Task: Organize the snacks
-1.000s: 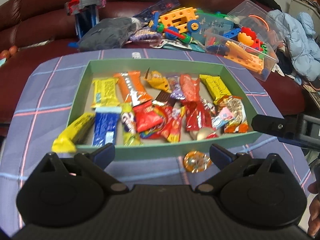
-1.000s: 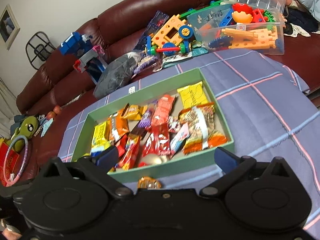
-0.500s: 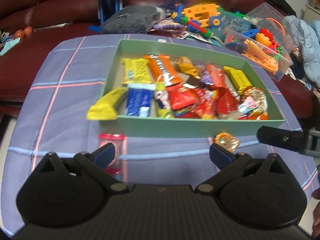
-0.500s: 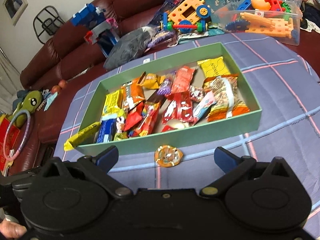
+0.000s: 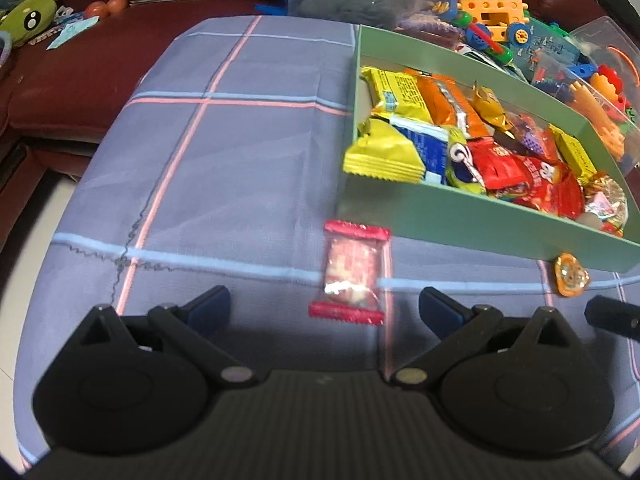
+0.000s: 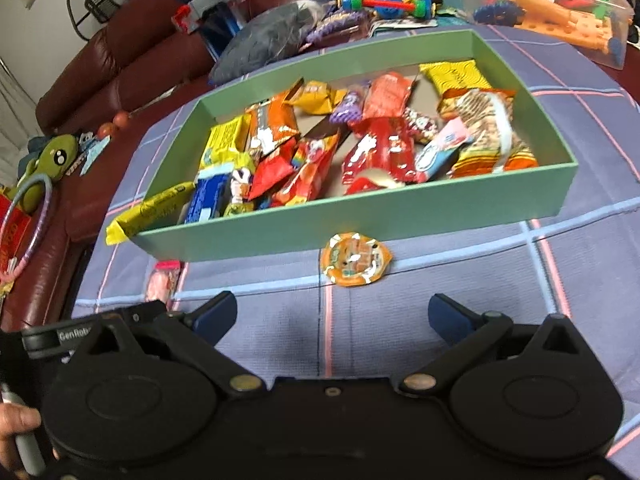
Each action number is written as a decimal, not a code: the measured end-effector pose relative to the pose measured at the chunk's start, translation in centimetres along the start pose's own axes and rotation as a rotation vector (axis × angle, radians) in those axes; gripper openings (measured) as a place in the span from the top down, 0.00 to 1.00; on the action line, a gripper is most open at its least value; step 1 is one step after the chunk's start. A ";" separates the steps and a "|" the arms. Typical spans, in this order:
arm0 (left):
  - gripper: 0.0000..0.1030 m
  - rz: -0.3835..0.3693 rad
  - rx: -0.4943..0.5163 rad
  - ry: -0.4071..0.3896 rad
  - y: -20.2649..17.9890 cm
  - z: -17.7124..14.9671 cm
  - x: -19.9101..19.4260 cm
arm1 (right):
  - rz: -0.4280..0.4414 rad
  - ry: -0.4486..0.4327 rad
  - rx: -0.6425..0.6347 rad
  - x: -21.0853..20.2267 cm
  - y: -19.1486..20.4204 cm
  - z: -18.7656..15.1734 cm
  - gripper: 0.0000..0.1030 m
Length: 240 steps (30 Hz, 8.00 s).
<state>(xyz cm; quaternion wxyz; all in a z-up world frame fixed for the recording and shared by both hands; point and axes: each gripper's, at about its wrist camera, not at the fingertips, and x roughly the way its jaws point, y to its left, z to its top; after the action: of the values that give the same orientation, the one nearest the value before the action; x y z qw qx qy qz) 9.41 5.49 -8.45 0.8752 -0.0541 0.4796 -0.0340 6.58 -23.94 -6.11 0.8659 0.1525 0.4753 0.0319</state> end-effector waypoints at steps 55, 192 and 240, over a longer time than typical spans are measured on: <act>0.72 -0.127 0.187 -0.053 -5.6 -2.7 -5.7 | -0.035 -0.118 -0.136 -0.9 -0.4 -0.4 0.60; 0.00 0.005 0.049 -0.013 -5.5 -1.6 -5.8 | -0.188 0.039 0.017 -5.3 -3.7 -1.3 0.00; 0.00 0.030 0.097 -0.015 -6.2 -1.0 -6.6 | -0.209 0.034 0.008 -5.8 -3.1 -0.6 0.00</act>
<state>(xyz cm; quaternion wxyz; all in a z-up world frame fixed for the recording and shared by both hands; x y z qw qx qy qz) 4.94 0.02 -2.64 0.8808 -0.0047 0.4714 -0.0435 2.60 -27.91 -2.62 0.8558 0.1048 0.5033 -0.0577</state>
